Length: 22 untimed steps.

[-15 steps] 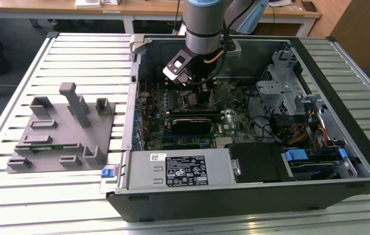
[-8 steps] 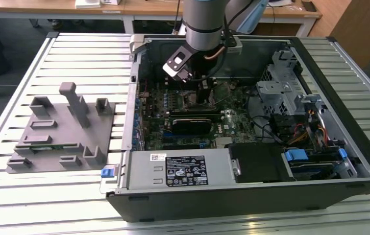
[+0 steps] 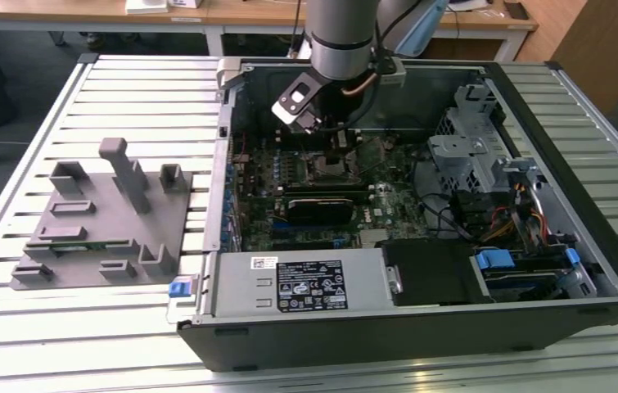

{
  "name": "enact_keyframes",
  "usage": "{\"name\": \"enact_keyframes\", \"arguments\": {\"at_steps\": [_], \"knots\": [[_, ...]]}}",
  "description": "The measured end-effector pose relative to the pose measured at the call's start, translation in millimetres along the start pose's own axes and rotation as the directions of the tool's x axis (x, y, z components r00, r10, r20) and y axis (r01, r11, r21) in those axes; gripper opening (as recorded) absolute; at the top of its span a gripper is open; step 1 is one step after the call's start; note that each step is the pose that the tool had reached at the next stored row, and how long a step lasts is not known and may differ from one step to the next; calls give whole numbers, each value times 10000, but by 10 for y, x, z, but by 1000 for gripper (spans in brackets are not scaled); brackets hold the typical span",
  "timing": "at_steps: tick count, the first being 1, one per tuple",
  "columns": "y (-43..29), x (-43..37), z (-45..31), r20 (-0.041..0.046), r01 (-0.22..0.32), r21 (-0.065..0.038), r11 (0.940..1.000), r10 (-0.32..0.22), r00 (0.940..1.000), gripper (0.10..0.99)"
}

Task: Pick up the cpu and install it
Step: 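Place the cpu into insertion slot, then close the cpu cover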

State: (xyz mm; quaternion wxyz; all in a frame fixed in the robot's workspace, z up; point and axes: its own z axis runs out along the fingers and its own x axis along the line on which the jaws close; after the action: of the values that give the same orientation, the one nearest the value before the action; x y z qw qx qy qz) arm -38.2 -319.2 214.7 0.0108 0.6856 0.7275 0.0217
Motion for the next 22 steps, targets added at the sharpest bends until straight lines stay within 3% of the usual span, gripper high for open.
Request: {"name": "enact_keyframes", "arguments": {"at_steps": [4,18,22], "knots": [[1,0,-26,1,0,1,10000,0,10000,114],[5,1,-101,2,0,2,10000,0,10000,106],[7,2,-156,0,0,2,10000,0,10000,106]]}}
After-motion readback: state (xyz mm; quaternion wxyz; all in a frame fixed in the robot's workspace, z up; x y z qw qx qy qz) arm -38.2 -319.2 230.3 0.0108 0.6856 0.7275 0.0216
